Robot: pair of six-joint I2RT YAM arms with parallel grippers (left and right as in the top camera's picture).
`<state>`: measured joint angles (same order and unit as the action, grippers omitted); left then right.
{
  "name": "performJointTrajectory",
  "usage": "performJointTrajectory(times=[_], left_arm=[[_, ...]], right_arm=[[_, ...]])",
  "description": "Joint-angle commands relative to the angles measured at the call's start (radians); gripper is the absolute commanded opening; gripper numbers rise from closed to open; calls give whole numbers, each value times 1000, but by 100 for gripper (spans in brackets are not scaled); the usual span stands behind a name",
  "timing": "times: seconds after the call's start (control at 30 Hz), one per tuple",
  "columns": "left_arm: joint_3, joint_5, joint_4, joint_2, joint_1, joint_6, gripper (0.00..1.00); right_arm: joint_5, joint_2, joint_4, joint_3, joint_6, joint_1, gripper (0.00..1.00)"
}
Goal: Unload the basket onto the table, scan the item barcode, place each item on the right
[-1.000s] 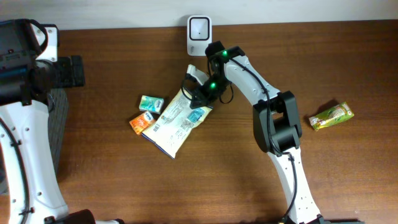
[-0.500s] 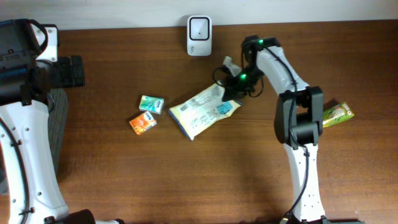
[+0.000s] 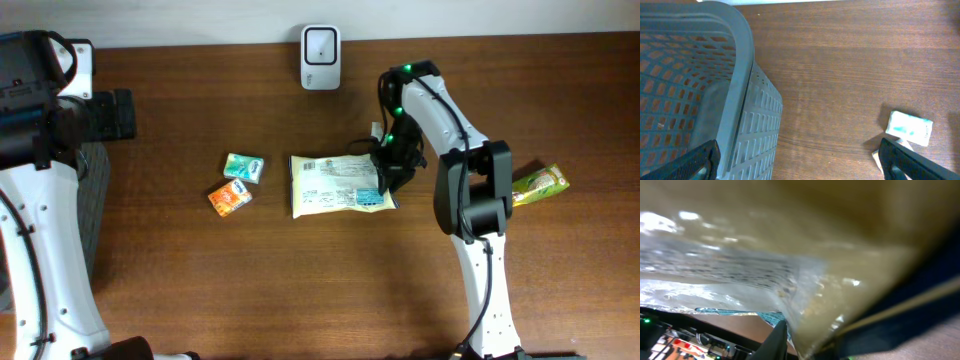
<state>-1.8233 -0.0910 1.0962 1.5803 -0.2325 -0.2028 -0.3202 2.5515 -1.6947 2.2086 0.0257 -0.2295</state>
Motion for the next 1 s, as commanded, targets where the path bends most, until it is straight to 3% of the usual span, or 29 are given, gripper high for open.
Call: performJointTrajectory(times=[0.0, 0.2, 0.23, 0.33, 0.43, 0.53, 0.63, 0.77, 0.83, 0.97], left_arm=[[2, -7, -2, 0, -6, -16, 99], [2, -7, -2, 0, -6, -16, 99], [2, -7, -2, 0, -6, -16, 99], [2, -7, -2, 0, -6, -16, 99], [2, -7, -2, 0, -6, -16, 99], [2, -7, -2, 0, -6, -16, 99], [2, -7, -2, 0, -6, -16, 99], [2, -7, -2, 0, -6, -16, 99], [2, -7, -2, 0, -6, -16, 99], [2, -7, -2, 0, -6, -16, 99]], right_arm=[[19, -43, -5, 2, 4, -68, 19], [19, -88, -5, 2, 3, -107, 25], [19, -103, -5, 2, 3, -104, 28], [71, -162, -4, 3, 3, -90, 54], [127, -183, -4, 30, 12, -64, 60], [122, -183, 35, 68, 113, -50, 60], [35, -181, 177, 70, 317, -60, 60], [-86, -160, 297, 68, 521, -91, 73], [-99, -144, 329, 68, 558, -108, 80], [-105, -100, 342, 66, 599, -133, 82]])
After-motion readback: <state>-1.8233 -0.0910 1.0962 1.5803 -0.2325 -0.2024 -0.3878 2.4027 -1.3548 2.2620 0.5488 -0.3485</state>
